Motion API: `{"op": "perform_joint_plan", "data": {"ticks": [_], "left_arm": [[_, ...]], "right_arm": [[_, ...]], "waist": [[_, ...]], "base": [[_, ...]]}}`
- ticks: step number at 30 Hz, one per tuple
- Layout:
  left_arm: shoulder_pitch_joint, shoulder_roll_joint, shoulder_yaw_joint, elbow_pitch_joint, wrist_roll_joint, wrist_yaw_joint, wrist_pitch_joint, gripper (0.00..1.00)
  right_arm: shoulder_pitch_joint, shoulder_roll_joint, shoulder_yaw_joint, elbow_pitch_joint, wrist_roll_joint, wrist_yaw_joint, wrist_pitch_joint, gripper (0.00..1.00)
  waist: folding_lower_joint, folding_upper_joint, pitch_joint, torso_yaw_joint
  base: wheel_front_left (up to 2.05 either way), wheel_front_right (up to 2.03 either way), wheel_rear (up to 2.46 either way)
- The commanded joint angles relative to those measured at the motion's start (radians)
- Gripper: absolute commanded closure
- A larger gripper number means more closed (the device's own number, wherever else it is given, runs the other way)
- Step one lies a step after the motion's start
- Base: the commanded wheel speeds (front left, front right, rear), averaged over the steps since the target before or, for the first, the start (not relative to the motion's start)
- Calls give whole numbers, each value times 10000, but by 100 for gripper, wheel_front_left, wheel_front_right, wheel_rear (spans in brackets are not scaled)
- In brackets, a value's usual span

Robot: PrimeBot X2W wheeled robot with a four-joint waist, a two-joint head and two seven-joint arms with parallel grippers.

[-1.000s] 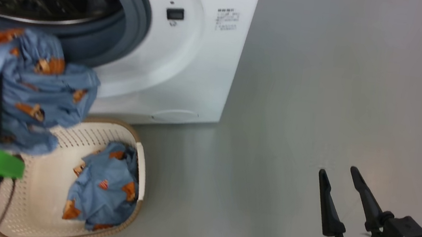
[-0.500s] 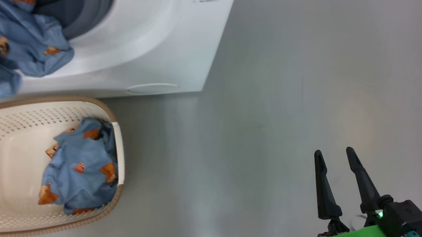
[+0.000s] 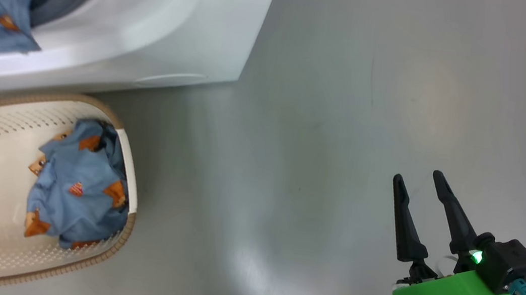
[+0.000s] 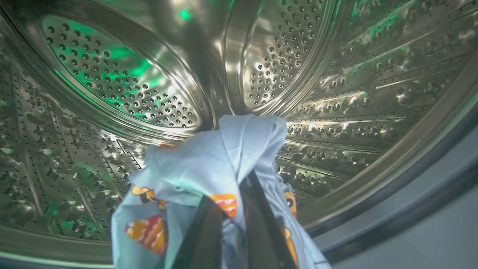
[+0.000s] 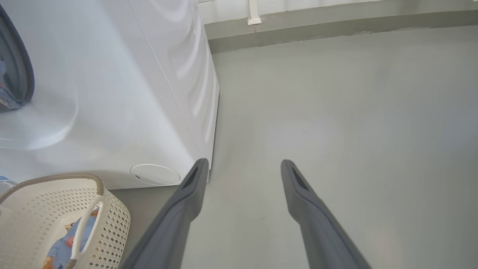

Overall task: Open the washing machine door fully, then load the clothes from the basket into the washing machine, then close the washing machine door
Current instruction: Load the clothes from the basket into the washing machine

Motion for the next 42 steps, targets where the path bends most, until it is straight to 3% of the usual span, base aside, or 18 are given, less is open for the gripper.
{"op": "perform_joint_plan", "data": {"ticks": [1,8,17,26,29,30,31,32,42], "left_arm": [[-444,580,162,-40,-96,-10,5,100],[-1484,584,-163,681,-245,-20,-283,100],[-2652,1037,-401,1391,127,-10,-1335,100],[-2855,1079,147,-674,994,179,-1470,100],[-2578,921,397,-636,1030,167,-1471,100],[-2511,874,452,-577,1025,153,-1472,75],[-2441,846,499,-511,1036,140,-1472,60],[-2353,792,533,-340,1016,129,-1472,0],[-2104,449,512,469,1023,36,-1473,0]], "right_arm": [[-28,-28,277,-250,139,16,-119,0],[-301,-28,427,-316,265,16,-120,0],[-532,-28,724,-281,441,16,-120,0],[-693,-28,801,-275,574,16,-120,0],[-722,-28,814,-221,590,16,-120,0],[-728,-28,815,-207,600,16,-120,0],[-732,-28,817,-195,602,16,-120,0],[-725,-28,809,-177,600,16,-120,0],[-696,-28,664,-17,471,16,-120,0]], "waist": [[0,-1,428,-74],[0,-1,1116,-111],[0,-1,1678,-242],[0,-1,1960,-341],[0,-1,1918,-340],[0,-1,1900,-339],[0,-1,1872,-338],[0,-1,1826,-322],[0,-1,1347,-53]], "base": [[0,0,0],[0,0,0],[0,0,0],[0,0,0],[0,0,0],[0,0,0],[0,0,0],[0,0,0],[0,0,0]]}}
